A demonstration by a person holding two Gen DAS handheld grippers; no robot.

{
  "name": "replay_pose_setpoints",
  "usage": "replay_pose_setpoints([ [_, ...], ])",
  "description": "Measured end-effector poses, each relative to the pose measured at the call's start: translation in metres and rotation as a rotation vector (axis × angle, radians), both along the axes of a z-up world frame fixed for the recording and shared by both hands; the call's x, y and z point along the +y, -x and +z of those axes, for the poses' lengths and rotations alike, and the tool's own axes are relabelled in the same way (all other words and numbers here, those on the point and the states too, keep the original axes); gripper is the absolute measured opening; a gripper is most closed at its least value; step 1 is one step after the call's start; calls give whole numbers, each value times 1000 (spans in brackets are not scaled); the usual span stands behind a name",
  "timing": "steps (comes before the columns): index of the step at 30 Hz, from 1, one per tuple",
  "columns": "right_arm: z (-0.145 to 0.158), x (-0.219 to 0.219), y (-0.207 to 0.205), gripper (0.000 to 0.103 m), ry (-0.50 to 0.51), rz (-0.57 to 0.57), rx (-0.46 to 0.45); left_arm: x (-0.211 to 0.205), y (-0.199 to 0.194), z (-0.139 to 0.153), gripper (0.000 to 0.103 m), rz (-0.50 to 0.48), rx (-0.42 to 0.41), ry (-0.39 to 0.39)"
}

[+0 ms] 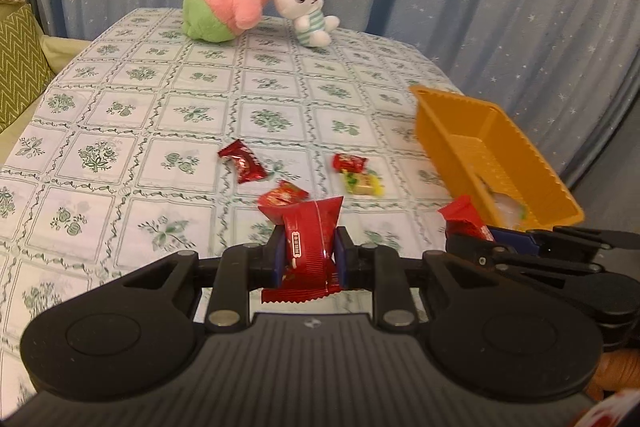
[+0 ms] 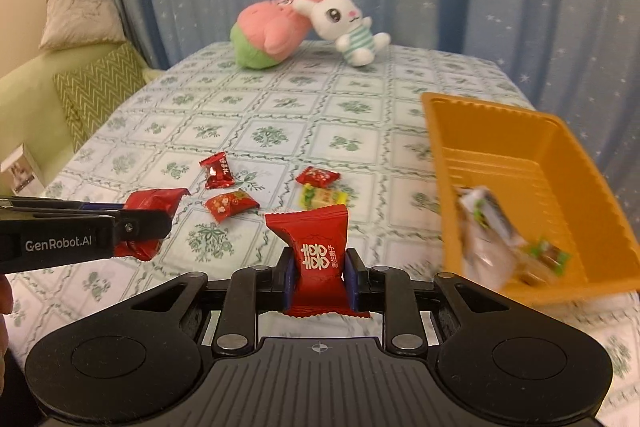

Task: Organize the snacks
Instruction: 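Carry both red candies over the orange tray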

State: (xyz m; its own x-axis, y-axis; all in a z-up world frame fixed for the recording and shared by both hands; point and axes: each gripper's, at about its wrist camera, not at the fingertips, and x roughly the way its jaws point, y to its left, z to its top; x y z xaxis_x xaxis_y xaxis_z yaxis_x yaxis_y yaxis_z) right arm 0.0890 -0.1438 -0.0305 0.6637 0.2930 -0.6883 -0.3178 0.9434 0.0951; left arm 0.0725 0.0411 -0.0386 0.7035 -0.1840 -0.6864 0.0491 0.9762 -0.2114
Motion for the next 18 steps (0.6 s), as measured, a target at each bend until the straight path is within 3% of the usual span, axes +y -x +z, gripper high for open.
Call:
replay_pose_setpoints([
  [18,28,-74,51,26,-23,-170,-10,-80,31,33,22,-148,-33,15],
])
